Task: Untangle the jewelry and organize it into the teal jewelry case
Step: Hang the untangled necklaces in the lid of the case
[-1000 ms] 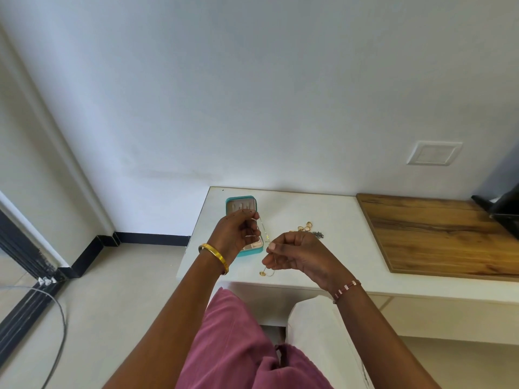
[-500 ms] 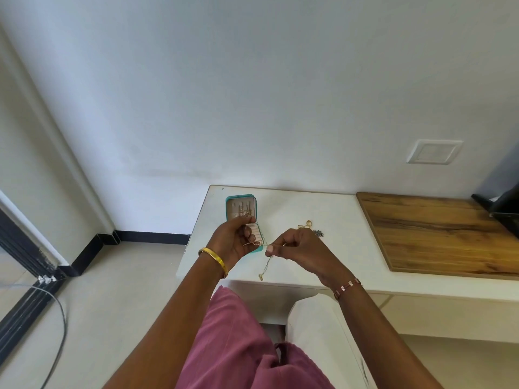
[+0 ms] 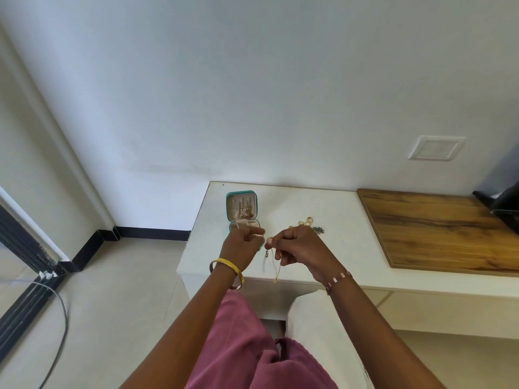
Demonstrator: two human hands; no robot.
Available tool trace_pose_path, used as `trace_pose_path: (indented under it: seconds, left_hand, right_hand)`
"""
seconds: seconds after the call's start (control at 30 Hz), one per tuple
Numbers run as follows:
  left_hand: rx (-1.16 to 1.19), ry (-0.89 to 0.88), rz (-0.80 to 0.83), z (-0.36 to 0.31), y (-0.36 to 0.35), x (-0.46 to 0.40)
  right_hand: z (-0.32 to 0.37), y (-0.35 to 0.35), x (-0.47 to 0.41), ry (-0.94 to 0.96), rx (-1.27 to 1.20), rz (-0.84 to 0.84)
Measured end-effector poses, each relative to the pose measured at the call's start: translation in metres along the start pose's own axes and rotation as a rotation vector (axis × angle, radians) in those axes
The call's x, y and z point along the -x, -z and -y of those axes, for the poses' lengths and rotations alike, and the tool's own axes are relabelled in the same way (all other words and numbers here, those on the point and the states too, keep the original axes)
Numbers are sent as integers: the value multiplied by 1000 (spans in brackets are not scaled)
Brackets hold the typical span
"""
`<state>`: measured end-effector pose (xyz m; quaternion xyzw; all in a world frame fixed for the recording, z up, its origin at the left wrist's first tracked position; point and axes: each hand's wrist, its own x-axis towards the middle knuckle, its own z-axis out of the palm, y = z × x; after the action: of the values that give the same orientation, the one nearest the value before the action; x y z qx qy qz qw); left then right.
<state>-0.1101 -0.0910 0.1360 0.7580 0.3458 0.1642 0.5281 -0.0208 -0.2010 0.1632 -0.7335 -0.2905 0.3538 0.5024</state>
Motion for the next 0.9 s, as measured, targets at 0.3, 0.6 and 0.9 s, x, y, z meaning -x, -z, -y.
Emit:
trace_pose_path:
  seconds: [0.3,0.6,0.9]
  left_hand:
    - [285,-60,-44,0,-3,12]
    - [407,-14,38,4,-2,13]
    - [334,-1,20,3,-1,6]
  right_hand:
    - [4,-1,0,1,-91,-22]
    - [2,-1,1,14,-74,-44]
    - [8,9,-1,101,230,-139]
